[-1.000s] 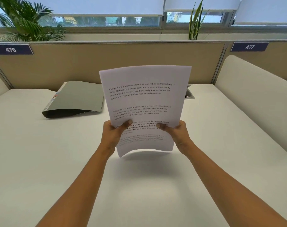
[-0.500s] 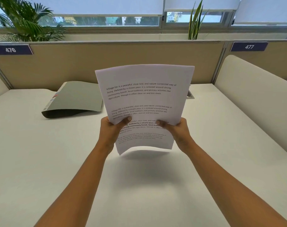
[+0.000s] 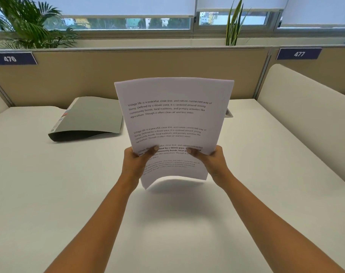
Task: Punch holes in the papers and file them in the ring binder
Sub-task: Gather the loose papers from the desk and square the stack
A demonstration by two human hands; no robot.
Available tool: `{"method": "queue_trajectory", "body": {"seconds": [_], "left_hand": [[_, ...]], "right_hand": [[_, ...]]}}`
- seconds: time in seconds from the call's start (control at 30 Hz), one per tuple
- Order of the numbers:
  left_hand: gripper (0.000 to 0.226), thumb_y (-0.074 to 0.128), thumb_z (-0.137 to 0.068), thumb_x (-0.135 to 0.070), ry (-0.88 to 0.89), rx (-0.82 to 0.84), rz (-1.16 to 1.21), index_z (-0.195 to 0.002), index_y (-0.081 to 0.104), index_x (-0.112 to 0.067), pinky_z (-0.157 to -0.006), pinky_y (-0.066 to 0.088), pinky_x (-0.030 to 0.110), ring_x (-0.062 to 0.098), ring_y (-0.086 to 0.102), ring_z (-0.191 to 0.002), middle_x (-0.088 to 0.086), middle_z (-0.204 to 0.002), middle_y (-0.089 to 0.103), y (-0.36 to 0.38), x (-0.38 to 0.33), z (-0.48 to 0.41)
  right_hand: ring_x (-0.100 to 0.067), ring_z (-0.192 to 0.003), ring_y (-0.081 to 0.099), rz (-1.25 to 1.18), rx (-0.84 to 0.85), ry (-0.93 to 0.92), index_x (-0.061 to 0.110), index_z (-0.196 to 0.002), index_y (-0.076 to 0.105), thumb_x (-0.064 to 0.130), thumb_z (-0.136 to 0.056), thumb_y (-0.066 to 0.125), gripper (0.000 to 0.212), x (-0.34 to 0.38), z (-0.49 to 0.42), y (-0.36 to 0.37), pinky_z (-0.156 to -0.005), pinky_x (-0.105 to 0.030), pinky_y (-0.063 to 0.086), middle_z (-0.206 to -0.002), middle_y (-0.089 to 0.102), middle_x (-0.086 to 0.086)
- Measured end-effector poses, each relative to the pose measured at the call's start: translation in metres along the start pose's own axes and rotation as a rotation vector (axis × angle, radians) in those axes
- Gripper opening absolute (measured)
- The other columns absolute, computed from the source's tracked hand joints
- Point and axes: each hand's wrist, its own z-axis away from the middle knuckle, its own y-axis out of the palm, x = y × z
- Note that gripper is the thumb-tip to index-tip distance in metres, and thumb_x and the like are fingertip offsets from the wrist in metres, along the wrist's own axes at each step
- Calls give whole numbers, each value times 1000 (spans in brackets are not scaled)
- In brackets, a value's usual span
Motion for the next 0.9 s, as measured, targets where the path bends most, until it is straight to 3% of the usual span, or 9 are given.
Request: {"method": "queue_trajectory", "body": {"seconds": [0.17,0.43,0.5,0.6,0.7,0.8,0.9], "left_hand": [[12,67,-81,-11,-75,-1,2,-90,68,-20,-62,52,19,9,66,-76,-19,-70,72,-2,19,10],[14,66,-81,-8,-39,-87,130,-84,66,-22,-58,56,21,2,69,-65,-16,-69,72,-5,12,5],[15,64,-82,-5,-38,-102,212,-86,65,-19,-57,56,19,3,70,-66,-14,-71,73,-5,10,4],[16,63,-83,-4,-37,-111,300,-91,65,-18,-62,57,22,6,71,-74,-11,-78,75,-1,8,2],[17,61,-84,-3,-48,-113,383,-92,65,-17,-66,58,25,8,71,-77,-9,-80,75,6,7,2],[16,62,-84,-4,-74,-128,458,-94,64,-16,-66,59,27,10,71,-78,-8,-81,75,19,6,5],[16,62,-84,-4,-111,-168,538,-92,64,-18,-62,59,27,9,71,-75,-8,-78,75,33,6,7]], "right_hand": [[-17,-90,65,55,19,89,19,-91,71,11,-74,75,19,-20,10,-2,-85,-31,53,-97,72,-3],[-20,-92,67,-40,24,146,4,-100,70,10,-75,72,26,-25,8,-21,-92,-34,50,-98,73,-8],[-17,-84,68,-125,-3,174,8,-93,70,18,-65,79,31,-26,8,-25,-83,-32,52,-88,74,-3],[-8,-74,68,-254,-32,206,17,-86,68,43,-38,89,59,-26,7,-24,-68,-18,54,-80,73,6],[-6,-73,69,-403,-44,235,19,-87,65,49,-25,90,73,-27,8,-16,-64,-16,54,-82,73,8],[-8,-78,69,-497,-13,252,19,-95,64,43,-34,90,71,-23,12,-1,-66,-20,55,-89,73,6],[-11,-86,67,-513,19,231,21,-102,61,22,-68,74,36,-20,14,14,-71,-24,57,-96,71,5]]}}
